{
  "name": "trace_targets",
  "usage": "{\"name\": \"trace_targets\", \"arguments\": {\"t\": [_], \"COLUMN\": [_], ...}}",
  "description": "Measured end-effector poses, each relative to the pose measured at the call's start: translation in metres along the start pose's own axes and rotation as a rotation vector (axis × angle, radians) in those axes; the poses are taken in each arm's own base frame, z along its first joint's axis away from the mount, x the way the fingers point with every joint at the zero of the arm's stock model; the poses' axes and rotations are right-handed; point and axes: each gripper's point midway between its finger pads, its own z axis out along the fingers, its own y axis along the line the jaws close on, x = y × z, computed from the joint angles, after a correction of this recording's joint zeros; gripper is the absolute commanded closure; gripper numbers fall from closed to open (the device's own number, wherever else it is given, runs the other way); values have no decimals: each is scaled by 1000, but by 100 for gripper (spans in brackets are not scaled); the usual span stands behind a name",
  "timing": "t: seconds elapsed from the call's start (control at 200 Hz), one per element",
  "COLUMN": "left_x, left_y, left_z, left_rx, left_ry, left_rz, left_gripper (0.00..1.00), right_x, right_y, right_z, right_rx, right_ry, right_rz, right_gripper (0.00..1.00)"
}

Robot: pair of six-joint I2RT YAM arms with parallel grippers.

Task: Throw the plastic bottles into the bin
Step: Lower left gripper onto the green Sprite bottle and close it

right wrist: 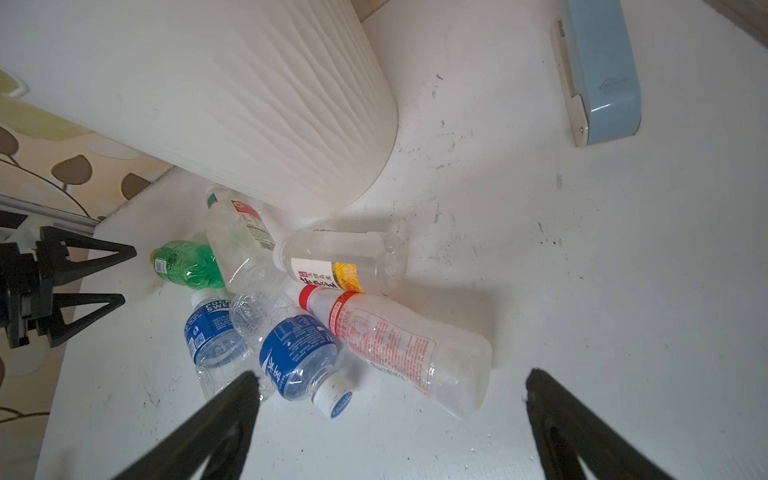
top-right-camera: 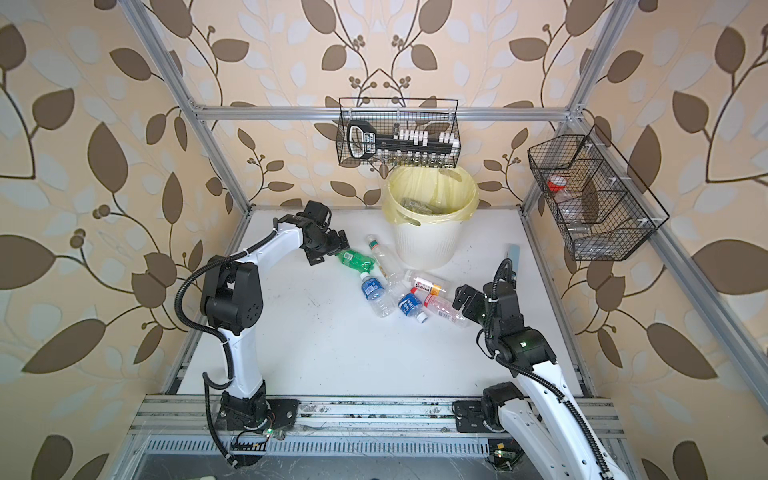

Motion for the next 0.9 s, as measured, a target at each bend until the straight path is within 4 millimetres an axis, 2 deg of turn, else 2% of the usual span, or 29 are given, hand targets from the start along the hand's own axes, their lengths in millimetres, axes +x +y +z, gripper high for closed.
{"name": "trace_targets", "arguments": {"t": [0.215, 0.395, 0.7, 0.9], "left_x": [4, 12, 11, 10], "left_y": [-15, -9, -4, -4], "left_z": [8, 22, 34, 44], "left_rx": [8, -22, -41, -41], "left_ry": [11, 41, 38, 37], "left_rz": [-6, -23, -51, -94], "left_gripper": [1, 1, 2, 7], "right_x": [0, 5, 2, 1], "right_y": [-3, -7, -6, -8], "right_z": [1, 7, 9, 12], "right_rx": [9, 24, 19, 30], "right_ry": [-3, 11, -7, -8], "right_rz": [4, 8, 19, 26], "right_gripper": [0, 0, 0, 0]}}
